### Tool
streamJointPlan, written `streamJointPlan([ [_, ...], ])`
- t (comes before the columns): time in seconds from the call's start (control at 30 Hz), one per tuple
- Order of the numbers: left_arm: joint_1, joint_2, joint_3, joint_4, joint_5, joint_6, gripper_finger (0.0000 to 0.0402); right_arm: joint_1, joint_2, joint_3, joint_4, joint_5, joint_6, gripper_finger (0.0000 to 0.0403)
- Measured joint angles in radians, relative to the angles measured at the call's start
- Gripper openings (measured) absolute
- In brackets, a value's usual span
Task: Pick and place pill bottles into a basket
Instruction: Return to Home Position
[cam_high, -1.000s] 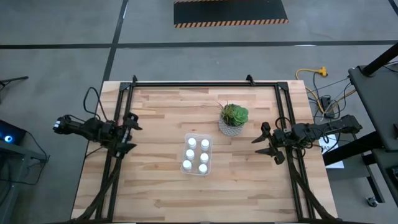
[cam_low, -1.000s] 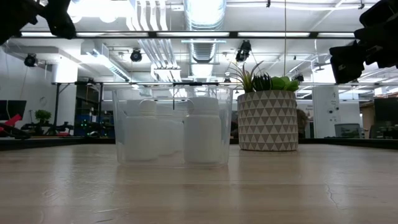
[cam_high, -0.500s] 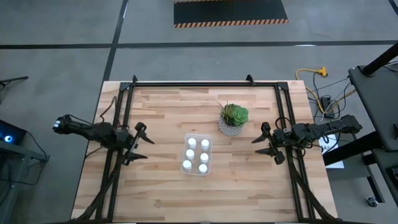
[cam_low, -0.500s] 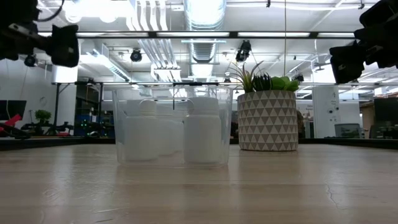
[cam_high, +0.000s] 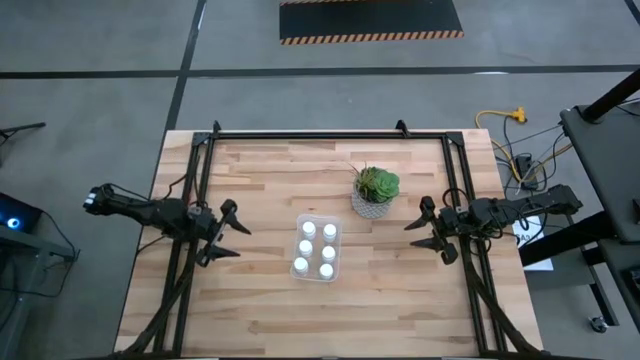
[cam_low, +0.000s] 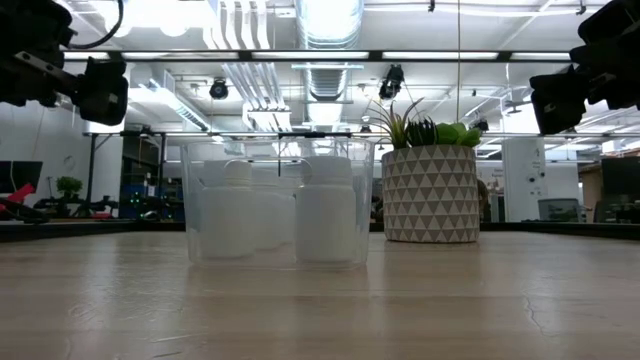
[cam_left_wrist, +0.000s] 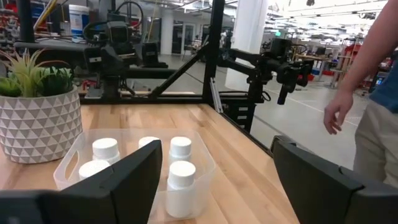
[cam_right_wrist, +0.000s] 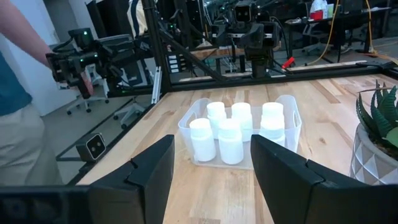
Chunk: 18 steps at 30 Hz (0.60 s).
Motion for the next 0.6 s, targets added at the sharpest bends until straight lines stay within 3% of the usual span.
streamJointPlan([
  [0.6,0.000,0.007,0.000,0.008,-0.003,0.001,0.0290,0.000,0.000,0.000,0.000,0.000,-0.001,0.0201],
])
